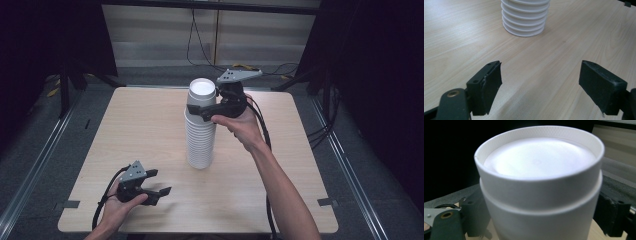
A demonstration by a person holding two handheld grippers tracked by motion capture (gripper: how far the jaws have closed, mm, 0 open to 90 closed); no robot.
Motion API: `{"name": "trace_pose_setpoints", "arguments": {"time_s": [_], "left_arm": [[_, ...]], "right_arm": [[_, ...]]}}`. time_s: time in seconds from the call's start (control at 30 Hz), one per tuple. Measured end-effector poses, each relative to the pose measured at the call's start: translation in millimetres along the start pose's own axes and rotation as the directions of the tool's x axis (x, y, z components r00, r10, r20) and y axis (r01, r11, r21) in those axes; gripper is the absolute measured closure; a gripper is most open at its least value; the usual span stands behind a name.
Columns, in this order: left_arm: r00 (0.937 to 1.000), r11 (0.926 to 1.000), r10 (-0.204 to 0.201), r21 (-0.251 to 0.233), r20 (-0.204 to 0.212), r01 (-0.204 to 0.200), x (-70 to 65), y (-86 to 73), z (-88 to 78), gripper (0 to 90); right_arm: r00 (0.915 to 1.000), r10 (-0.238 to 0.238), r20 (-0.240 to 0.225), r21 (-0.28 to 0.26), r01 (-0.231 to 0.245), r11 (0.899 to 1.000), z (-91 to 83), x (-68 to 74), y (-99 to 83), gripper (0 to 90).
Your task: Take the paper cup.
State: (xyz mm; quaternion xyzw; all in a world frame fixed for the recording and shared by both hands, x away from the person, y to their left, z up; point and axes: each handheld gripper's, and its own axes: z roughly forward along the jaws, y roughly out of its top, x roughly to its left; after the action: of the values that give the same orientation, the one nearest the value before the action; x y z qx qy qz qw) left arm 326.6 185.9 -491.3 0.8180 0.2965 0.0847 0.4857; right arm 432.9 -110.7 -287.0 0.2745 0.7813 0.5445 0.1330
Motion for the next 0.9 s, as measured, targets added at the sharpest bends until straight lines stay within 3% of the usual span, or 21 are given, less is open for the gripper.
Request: {"name": "trace_pose_setpoints", "arguments": {"time_s": [0.37, 0.63, 0.9], "left_arm": [[1.0, 1.0, -0.002, 0.0, -0.002, 0.002, 0.2, 0.0, 0.0, 18.2], [1.0, 1.0, 0.001, 0.001, -0.002, -0.001, 0.3, 0.0, 0.3, 18.2], [1.0, 1.0, -0.002, 0.0, -0.003, 0.002, 0.2, -0.1, 0.3, 18.2]], "right_arm": [[0.9994, -0.025, -0.025, 0.001, 0.025, 1.0, -0.4, -2.6, 2.5, 16.9], [0.9986, -0.051, -0.014, -0.043, 0.05, 0.998, -4.1, 0.4, 5.2, 17.0], [0.9987, -0.046, -0.021, -0.08, 0.044, 0.996, -6.8, 0.9, 7.2, 17.1]]}}
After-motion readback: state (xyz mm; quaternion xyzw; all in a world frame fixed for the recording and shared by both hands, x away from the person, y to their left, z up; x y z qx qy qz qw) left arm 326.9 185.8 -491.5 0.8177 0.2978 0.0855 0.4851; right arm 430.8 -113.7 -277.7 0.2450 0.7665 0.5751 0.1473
